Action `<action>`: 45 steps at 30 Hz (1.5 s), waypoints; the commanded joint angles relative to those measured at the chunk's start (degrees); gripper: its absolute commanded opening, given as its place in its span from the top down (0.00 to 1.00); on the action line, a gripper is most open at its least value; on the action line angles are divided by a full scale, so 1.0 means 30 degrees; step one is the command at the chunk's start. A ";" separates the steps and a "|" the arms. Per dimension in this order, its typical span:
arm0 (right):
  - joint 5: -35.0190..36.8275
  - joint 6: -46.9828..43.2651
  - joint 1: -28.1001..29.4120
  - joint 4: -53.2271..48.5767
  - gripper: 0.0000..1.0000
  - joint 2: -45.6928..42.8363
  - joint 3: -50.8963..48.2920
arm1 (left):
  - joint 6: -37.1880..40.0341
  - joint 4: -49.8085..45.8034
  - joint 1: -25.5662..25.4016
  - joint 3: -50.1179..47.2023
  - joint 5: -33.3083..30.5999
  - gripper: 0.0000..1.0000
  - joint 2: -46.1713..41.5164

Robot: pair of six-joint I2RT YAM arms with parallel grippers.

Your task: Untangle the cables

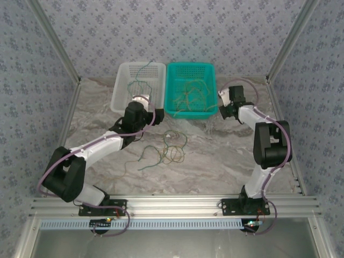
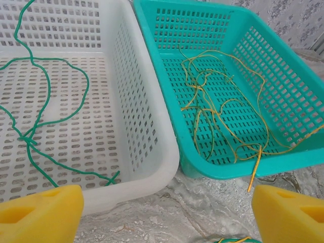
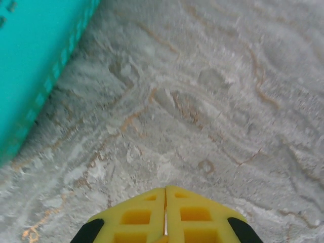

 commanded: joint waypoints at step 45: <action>-0.0023 0.9138 1.0289 0.3789 0.36 -0.9425 -0.5490 | -0.3251 -1.1651 0.0101 -0.1265 0.1359 0.19 -0.4517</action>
